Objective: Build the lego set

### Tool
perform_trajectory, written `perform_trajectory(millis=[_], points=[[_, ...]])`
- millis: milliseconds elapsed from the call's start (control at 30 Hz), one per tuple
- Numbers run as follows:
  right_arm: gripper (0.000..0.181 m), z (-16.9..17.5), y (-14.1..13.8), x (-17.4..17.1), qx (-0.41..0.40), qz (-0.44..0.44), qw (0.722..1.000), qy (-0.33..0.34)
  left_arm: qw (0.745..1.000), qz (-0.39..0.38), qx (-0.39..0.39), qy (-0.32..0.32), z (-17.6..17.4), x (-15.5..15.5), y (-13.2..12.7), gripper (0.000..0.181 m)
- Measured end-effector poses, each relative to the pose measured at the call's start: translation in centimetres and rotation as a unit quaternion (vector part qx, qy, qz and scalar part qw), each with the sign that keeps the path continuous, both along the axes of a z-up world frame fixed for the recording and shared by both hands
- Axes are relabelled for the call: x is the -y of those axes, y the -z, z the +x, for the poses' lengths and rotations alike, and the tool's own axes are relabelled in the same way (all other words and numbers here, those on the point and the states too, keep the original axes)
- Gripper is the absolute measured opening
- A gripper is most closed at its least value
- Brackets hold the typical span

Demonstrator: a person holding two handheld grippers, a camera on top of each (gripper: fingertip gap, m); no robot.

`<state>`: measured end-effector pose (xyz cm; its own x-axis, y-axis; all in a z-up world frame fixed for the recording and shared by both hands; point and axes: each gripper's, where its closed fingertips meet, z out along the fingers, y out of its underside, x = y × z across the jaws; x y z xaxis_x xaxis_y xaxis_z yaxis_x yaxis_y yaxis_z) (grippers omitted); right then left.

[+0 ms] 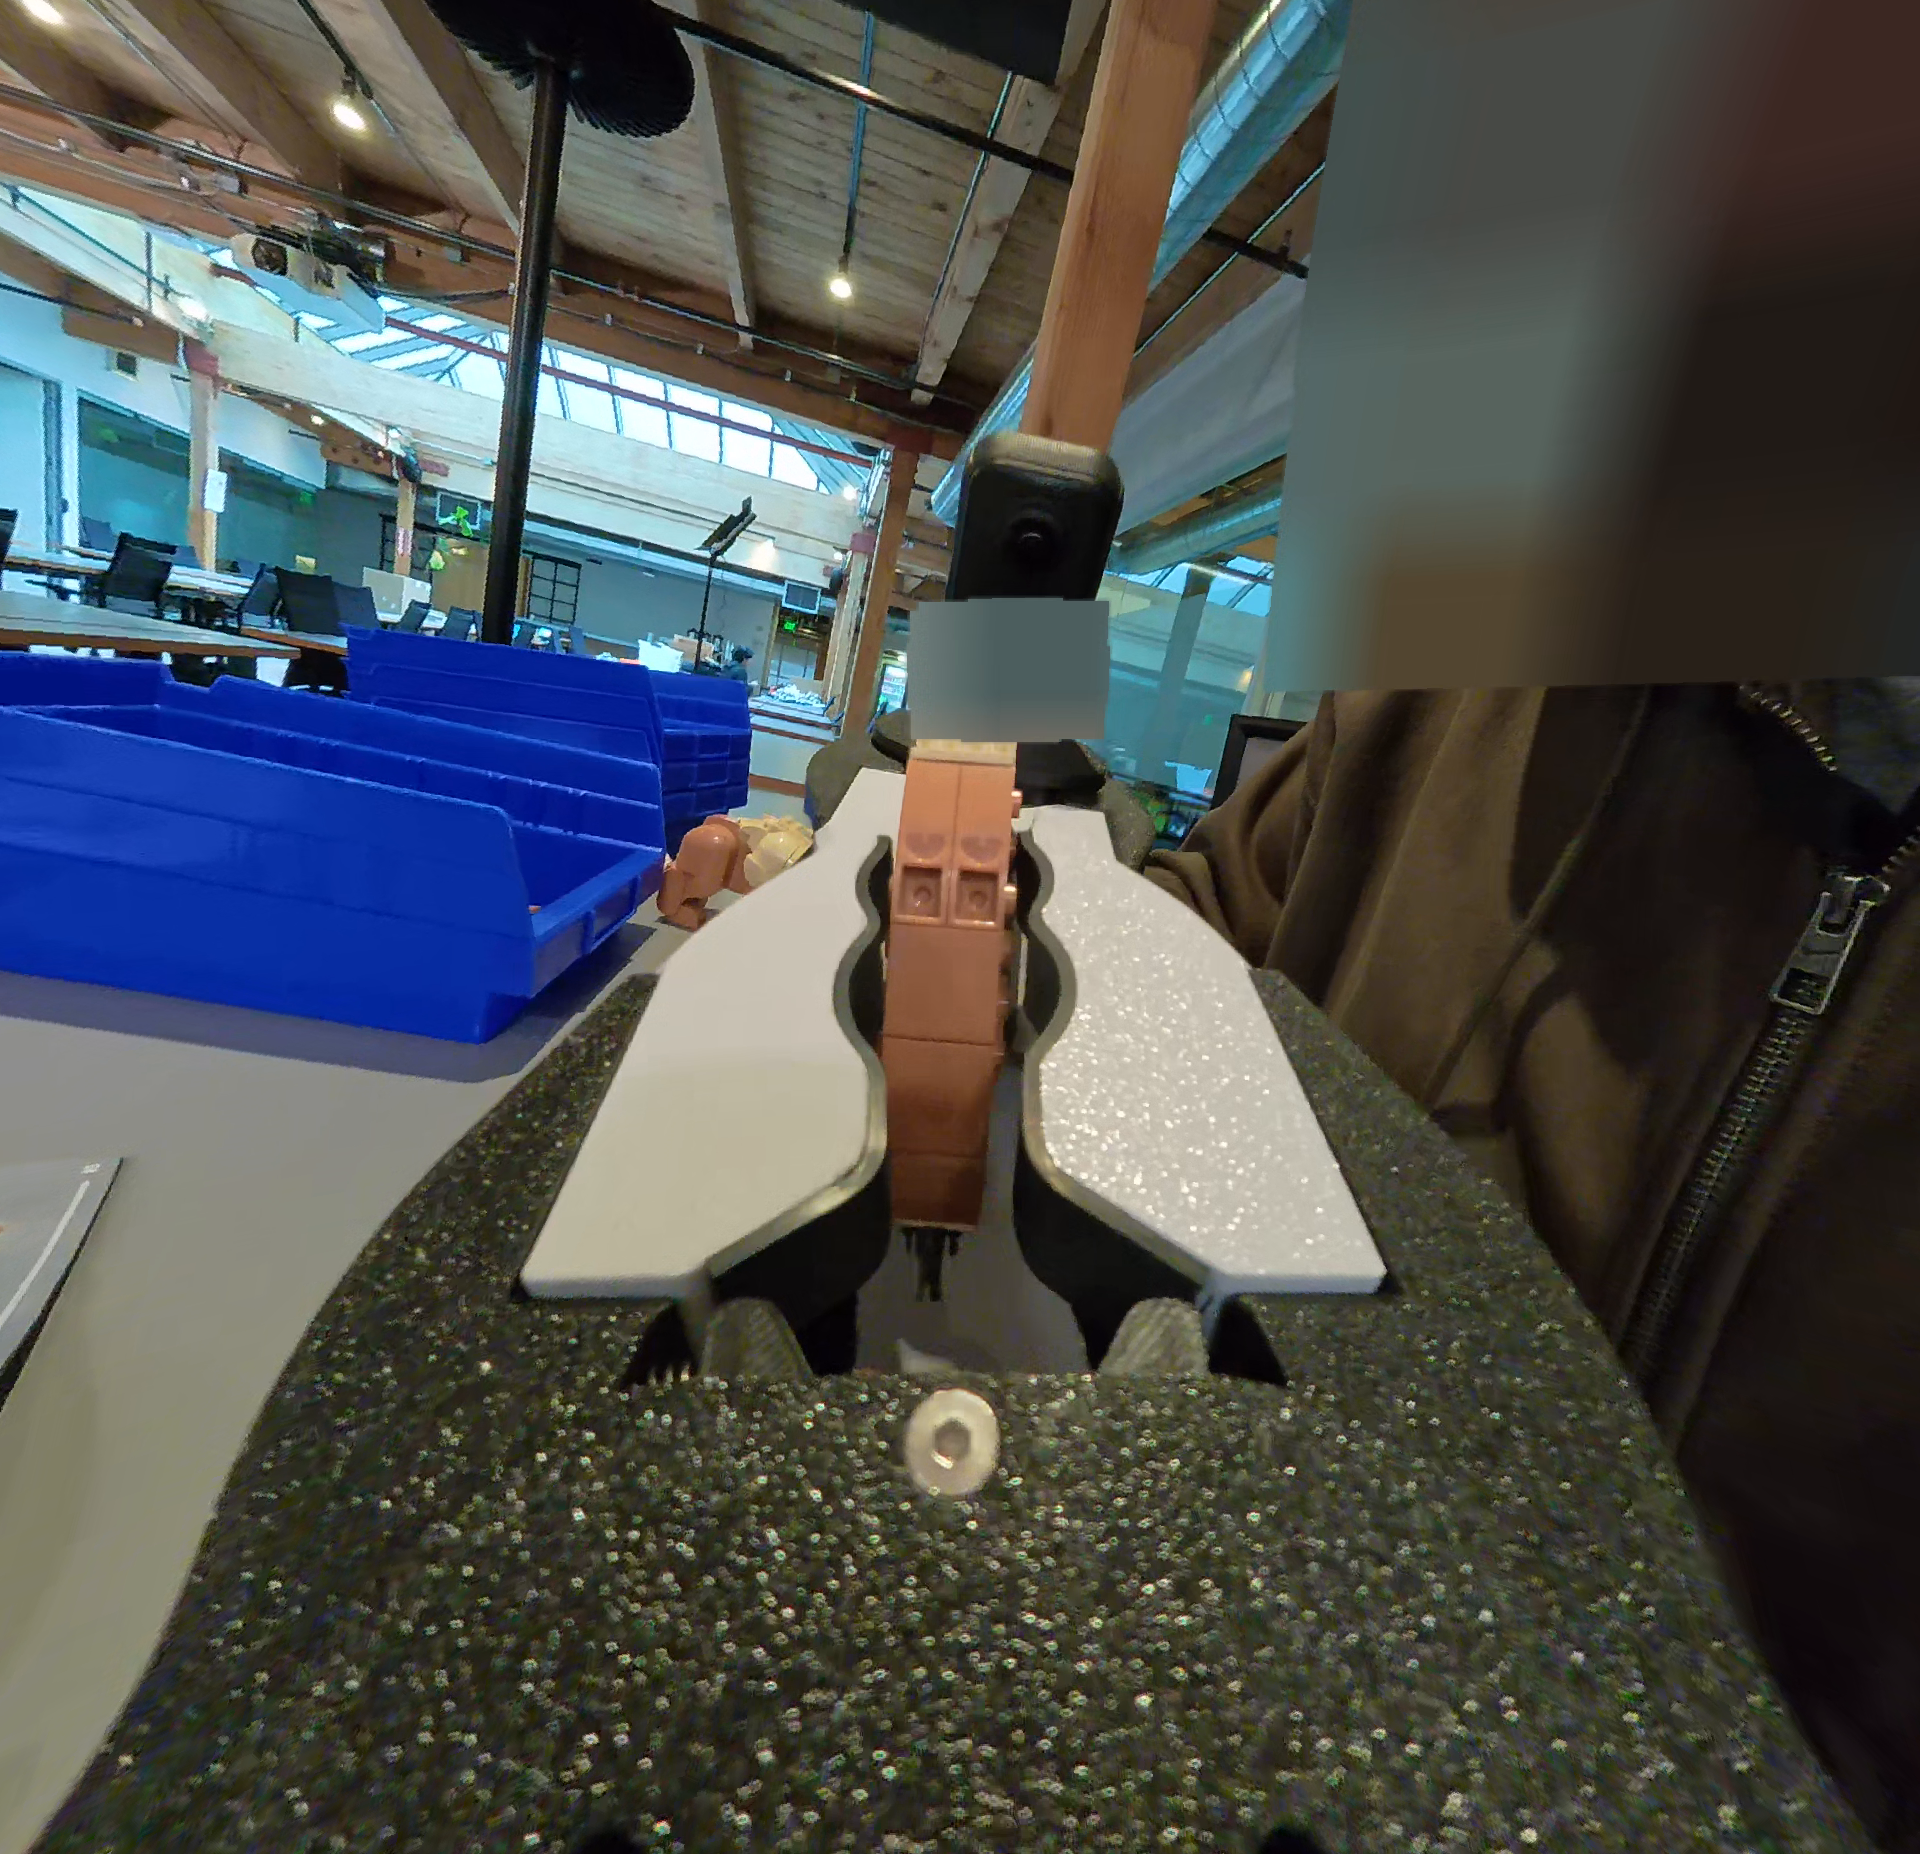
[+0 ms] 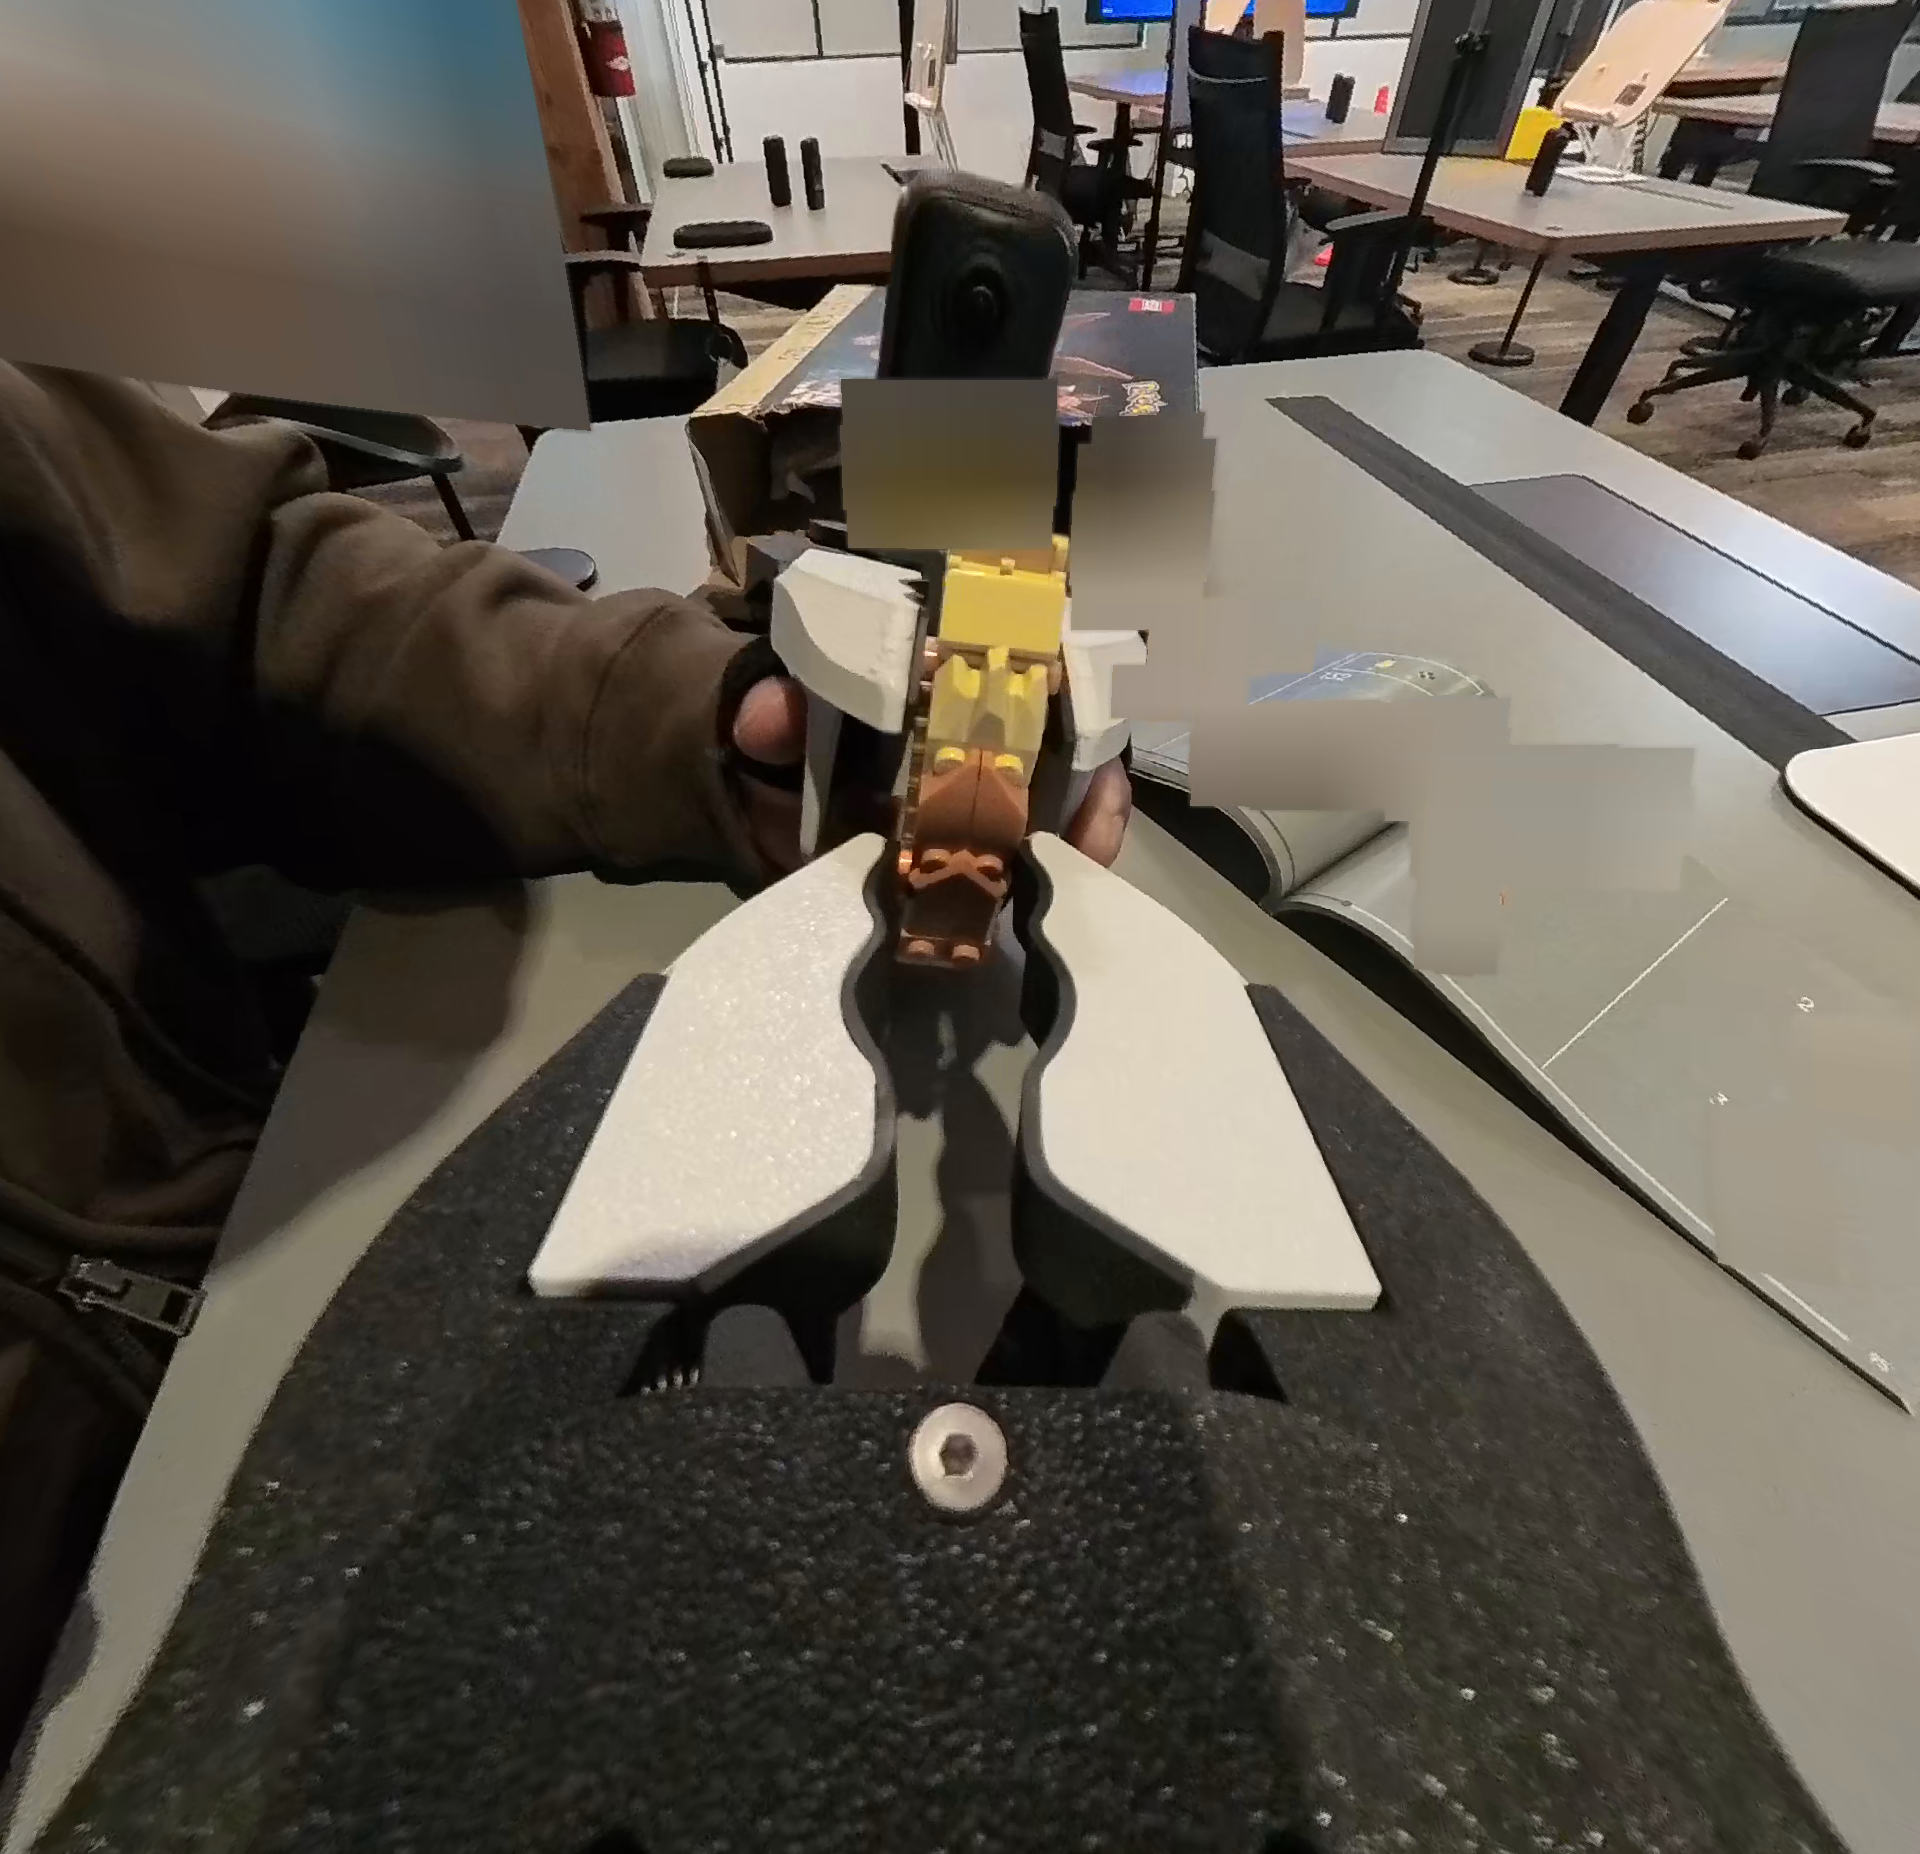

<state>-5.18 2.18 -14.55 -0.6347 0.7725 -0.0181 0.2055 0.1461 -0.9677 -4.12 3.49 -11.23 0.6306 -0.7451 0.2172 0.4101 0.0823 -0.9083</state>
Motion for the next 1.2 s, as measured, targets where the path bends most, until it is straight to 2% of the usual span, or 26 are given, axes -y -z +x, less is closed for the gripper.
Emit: perform_trajectory(millis=[600, 800, 933, 1200], points=[[0.020, 0.3, -0.5, -0.8, -0.016, -0.042, 0.999, -0.002, 0.996, -0.051, -0.074, -0.017, 0.2, -0.6, 1.7, 0.026], [0.020, 0.3, -0.5, -0.9, -0.020, -0.040, 0.999, -0.001, 0.995, -0.044, -0.088, -0.032, 0.2, -0.8, 1.7, 0.024], [0.020, 0.3, -0.4, -1.3, -0.035, -0.012, 0.999, 0.010, 0.995, -0.042, -0.082, -0.044, 0.1, -1.0, 1.7, 0.024], [0.039, 1.1, 0.4, -2.4, -0.079, 0.102, 0.992, 0.000, 0.995, -0.045, -0.070, -0.055, -0.4, -1.2, 1.6, 0.023]])
